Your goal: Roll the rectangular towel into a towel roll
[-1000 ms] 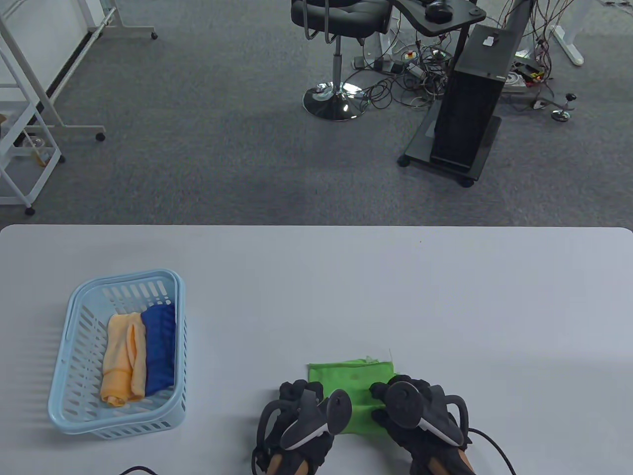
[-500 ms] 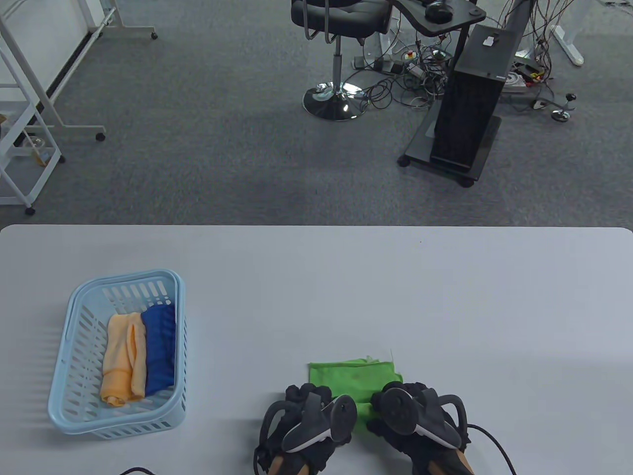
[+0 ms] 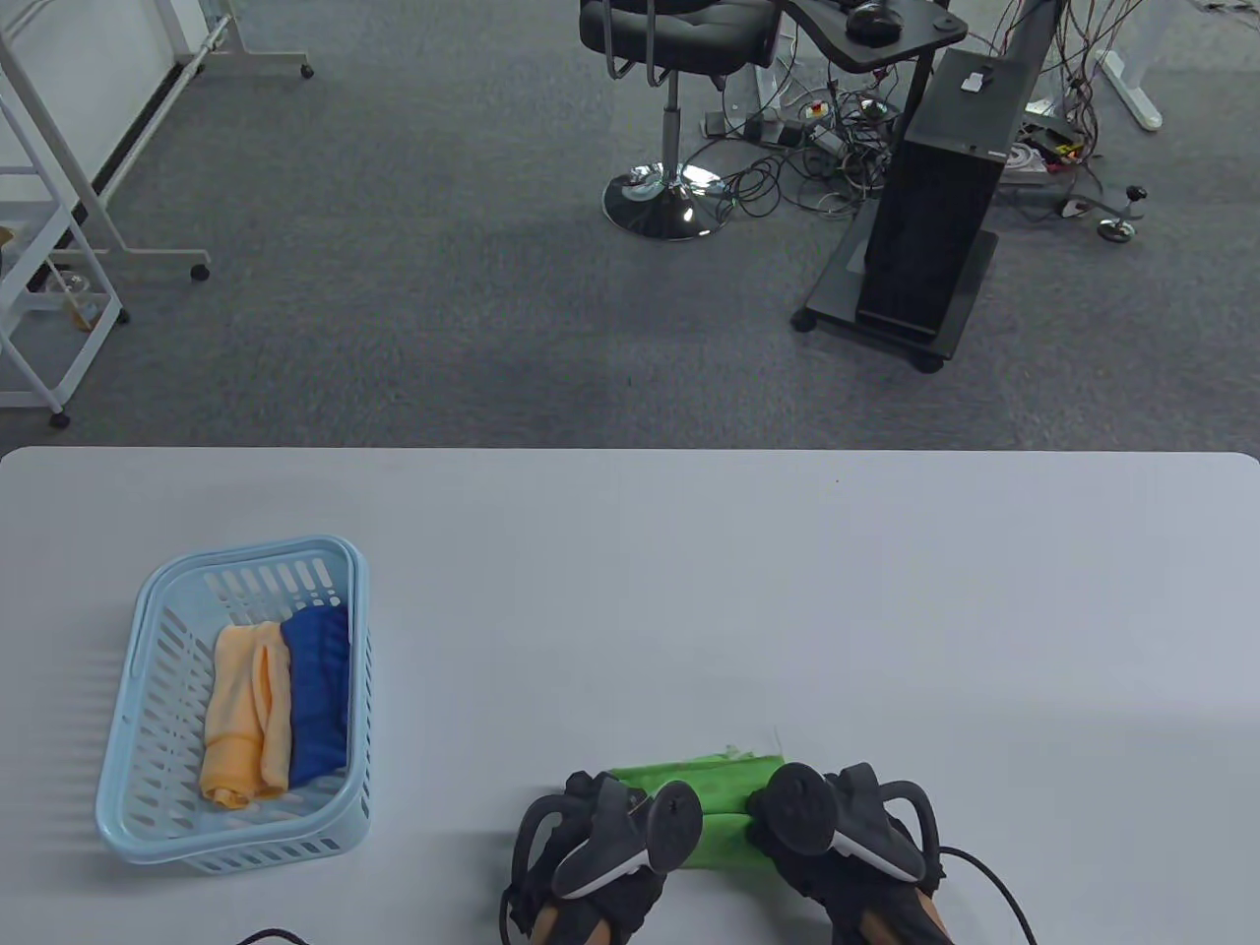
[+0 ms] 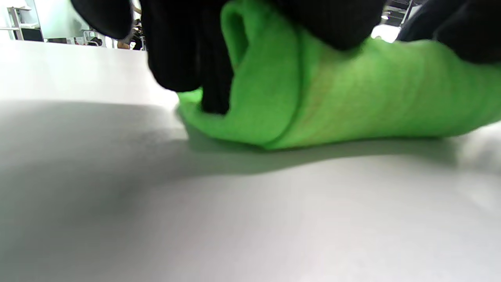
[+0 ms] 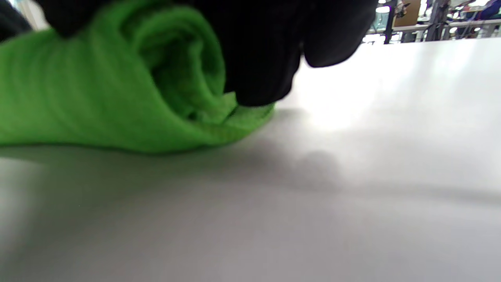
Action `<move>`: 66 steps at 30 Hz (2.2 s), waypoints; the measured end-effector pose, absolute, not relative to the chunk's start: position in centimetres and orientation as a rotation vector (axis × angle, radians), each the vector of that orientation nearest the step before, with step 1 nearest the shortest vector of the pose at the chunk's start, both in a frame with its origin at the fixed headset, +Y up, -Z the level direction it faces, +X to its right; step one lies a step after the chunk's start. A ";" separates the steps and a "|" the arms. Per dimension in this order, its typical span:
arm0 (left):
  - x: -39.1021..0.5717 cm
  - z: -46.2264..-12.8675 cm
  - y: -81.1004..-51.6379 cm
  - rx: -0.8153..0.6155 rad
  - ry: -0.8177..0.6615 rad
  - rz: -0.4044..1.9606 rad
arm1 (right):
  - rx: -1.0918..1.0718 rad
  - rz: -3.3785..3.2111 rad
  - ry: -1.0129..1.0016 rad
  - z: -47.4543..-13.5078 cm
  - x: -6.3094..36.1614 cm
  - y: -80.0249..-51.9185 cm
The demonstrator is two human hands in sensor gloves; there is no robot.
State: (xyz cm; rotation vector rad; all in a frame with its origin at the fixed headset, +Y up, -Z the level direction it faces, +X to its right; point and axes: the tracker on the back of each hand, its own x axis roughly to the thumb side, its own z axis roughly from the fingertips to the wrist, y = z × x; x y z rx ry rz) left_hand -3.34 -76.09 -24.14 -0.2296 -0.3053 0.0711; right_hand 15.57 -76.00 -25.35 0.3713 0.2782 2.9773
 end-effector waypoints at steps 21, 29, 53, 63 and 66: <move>-2.6 -24.5 -76.8 -0.270 -0.301 0.029 | 0.352 2.942 0.456 -25.2 15.5 -77.0; -4.8 -24.5 -76.1 -0.449 -0.246 0.194 | 0.341 2.772 0.491 -25.5 16.4 -76.6; -9.5 -26.0 -76.8 -0.356 -0.062 0.194 | 0.944 2.818 0.193 -21.2 9.6 -75.4; -9.3 -25.7 -76.1 -0.255 -0.079 0.180 | 0.953 3.108 0.289 -20.9 8.0 -76.8; -9.7 -25.4 -74.9 -0.160 -0.070 0.212 | 0.870 3.171 0.276 -21.6 8.8 -76.7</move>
